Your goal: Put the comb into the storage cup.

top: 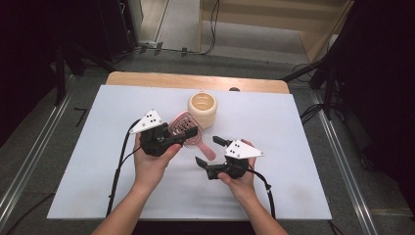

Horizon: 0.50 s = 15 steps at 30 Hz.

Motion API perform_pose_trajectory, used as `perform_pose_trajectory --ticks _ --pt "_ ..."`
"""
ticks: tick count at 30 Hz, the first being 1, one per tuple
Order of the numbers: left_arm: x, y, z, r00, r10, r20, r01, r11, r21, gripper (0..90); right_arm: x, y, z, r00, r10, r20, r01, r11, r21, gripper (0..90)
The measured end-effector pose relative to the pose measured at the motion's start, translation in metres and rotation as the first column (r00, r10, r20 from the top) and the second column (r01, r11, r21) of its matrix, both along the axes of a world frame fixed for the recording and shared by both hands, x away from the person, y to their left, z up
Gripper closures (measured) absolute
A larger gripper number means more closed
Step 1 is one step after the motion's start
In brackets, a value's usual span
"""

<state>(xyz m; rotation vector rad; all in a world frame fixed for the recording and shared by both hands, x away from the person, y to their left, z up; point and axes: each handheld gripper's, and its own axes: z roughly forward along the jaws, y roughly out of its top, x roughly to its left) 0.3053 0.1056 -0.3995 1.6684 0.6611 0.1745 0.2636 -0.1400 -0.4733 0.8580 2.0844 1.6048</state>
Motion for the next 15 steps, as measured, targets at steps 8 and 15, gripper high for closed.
perform_pose_trajectory --ticks 8,15 --pt "0.002 0.000 0.004 0.9998 0.003 0.017 -0.003 1.0000 0.000 62.2 -0.001 -0.005 -0.001 0.9999 0.006 -0.012 -0.006 1.000 0.003 0.0" --pt "0.005 0.001 0.008 0.9996 0.011 0.025 -0.011 0.9999 -0.001 62.2 -0.001 -0.013 -0.003 0.9999 -0.007 -0.008 0.007 1.000 -0.002 0.0"
